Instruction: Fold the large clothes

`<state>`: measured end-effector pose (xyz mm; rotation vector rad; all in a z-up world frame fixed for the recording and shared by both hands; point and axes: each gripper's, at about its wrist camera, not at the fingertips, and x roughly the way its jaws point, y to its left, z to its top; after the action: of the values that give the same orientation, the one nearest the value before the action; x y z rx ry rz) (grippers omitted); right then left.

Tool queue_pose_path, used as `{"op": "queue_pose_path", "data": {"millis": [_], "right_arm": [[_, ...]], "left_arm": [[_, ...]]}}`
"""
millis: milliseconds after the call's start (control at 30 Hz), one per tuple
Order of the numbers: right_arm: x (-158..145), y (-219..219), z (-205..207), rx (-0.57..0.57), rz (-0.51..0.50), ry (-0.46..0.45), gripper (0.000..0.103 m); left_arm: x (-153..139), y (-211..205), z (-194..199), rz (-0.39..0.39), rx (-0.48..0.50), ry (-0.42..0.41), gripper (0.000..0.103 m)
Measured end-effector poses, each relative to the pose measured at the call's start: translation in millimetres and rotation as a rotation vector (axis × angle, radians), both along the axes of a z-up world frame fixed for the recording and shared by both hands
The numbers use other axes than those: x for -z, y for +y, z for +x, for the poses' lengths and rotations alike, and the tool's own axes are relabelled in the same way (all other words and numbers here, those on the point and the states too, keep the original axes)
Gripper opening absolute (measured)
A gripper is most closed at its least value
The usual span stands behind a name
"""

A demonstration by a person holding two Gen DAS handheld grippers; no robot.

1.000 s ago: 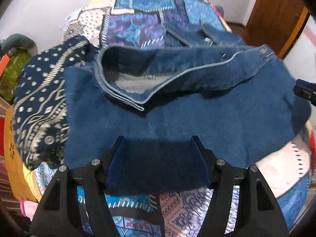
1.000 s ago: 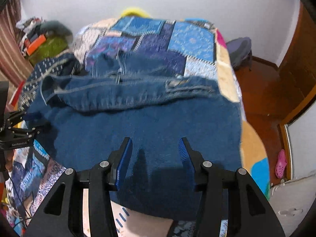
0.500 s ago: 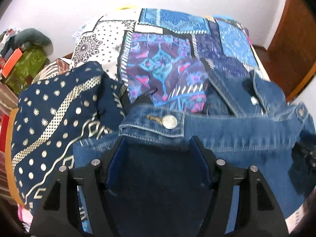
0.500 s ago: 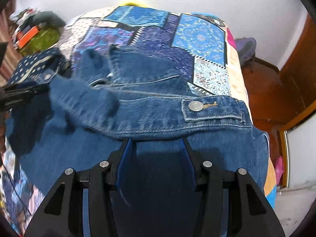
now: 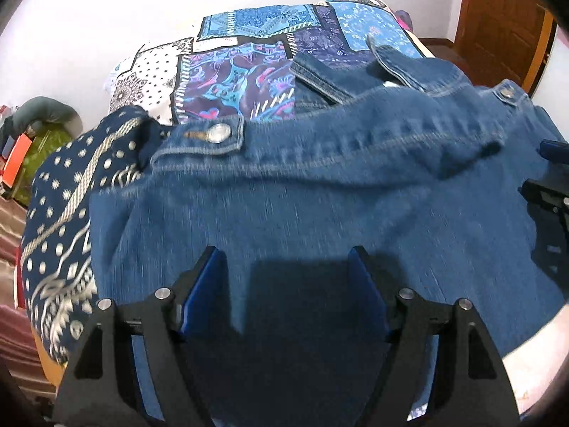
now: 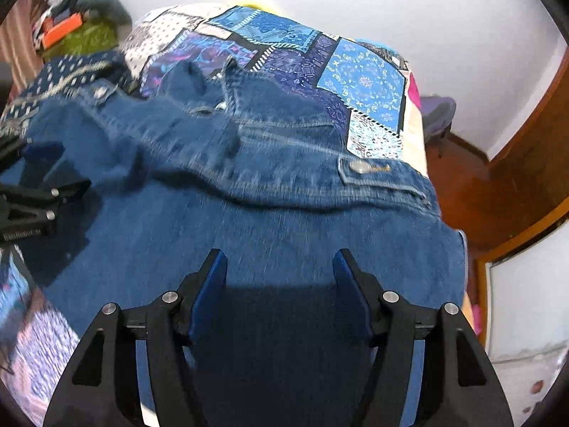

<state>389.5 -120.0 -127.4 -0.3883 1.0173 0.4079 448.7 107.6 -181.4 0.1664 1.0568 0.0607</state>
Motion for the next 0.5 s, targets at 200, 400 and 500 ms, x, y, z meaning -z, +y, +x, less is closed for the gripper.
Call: {"op": "queue_pose_path", "data": {"millis": [200, 400, 500], "right_arm": [[-8.1, -21.0, -34.5, -0.009, -0.01, -0.021, 0.061], [-15.5, -49.7, -50.1, 0.078, 0.028, 0.015, 0.07], [-18.3, -65.1, -54.3, 0.126, 0.045, 0.036, 0.07]], "left_arm": [[-2.8, 4.2, -34.8, -0.036, -0.033, 0.019, 0.075], [-10.0, 23.2, -71.0, -0.094, -0.1, 0.017, 0.075], [-15.5, 38.4, -86.3, -0.126, -0.155, 0.005, 0.075]]}}
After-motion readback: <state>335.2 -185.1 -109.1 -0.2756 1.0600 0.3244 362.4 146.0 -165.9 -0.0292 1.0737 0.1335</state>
